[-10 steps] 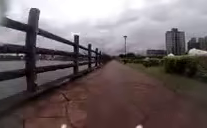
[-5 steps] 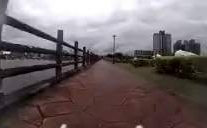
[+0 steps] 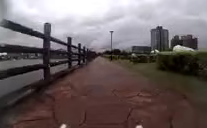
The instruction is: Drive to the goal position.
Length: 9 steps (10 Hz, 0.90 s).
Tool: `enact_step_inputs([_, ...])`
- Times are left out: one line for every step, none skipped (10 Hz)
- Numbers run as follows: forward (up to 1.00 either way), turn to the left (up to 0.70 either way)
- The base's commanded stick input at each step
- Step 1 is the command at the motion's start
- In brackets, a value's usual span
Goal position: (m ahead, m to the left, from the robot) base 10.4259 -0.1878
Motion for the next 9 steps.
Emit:
enact_step_inputs([0.85, 0.01])
enact_step_inputs([0.85, 0.01])
enact_step_inputs([0.85, 0.01])
enact_step_inputs([0.85, 0.01])
enact_step_inputs([0.85, 0.01])
enact_step_inputs([0.85, 0.01])
enact_step_inputs([0.85, 0.01])
enact_step_inputs([0.85, -0.03])
enact_step_inputs([0.85, -0.09])
